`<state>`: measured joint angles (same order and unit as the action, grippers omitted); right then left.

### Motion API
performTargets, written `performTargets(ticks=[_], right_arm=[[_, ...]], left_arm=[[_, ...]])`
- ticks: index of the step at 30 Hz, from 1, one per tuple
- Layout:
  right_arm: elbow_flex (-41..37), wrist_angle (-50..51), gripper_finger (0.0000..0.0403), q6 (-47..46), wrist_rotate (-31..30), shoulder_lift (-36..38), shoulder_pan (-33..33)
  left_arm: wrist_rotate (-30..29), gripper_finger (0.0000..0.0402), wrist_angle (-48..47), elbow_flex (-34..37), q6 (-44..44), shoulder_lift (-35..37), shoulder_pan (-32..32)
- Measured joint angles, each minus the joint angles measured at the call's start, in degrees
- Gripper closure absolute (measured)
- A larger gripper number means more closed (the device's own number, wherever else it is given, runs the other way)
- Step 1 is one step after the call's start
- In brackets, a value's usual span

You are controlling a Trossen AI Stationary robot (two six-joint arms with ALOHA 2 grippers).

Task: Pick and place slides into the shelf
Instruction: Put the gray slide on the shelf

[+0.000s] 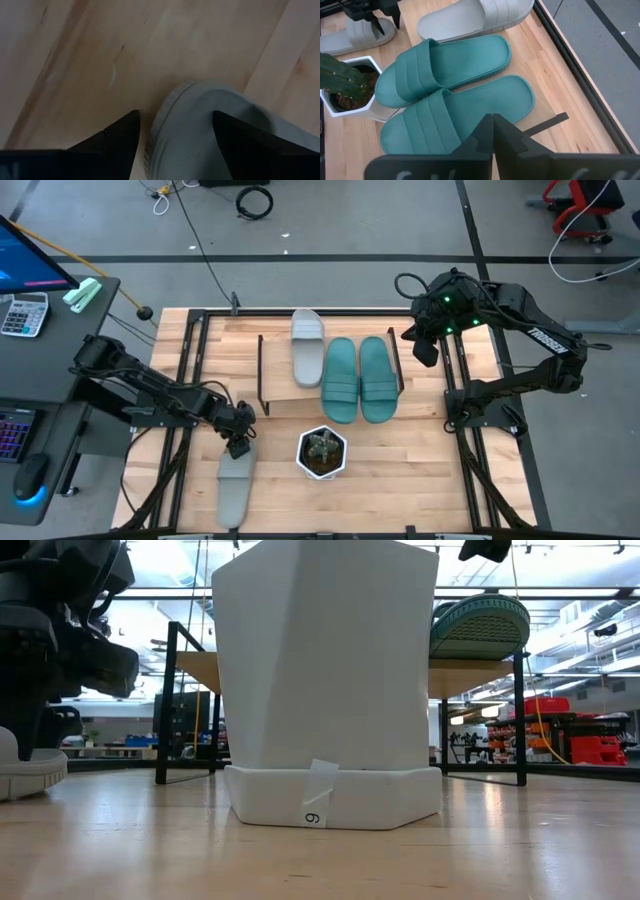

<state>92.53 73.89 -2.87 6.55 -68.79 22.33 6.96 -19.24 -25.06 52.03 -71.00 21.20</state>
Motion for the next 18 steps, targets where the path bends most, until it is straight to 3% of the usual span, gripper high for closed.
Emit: performTargets(ticks=[18], right_arm=[[0.0,0.4,0.0392,0.0,0.0,0.0,0.0]], left_arm=[[-1.4,0.0208,0.2,0.2,-1.0,-0.2,1.2]])
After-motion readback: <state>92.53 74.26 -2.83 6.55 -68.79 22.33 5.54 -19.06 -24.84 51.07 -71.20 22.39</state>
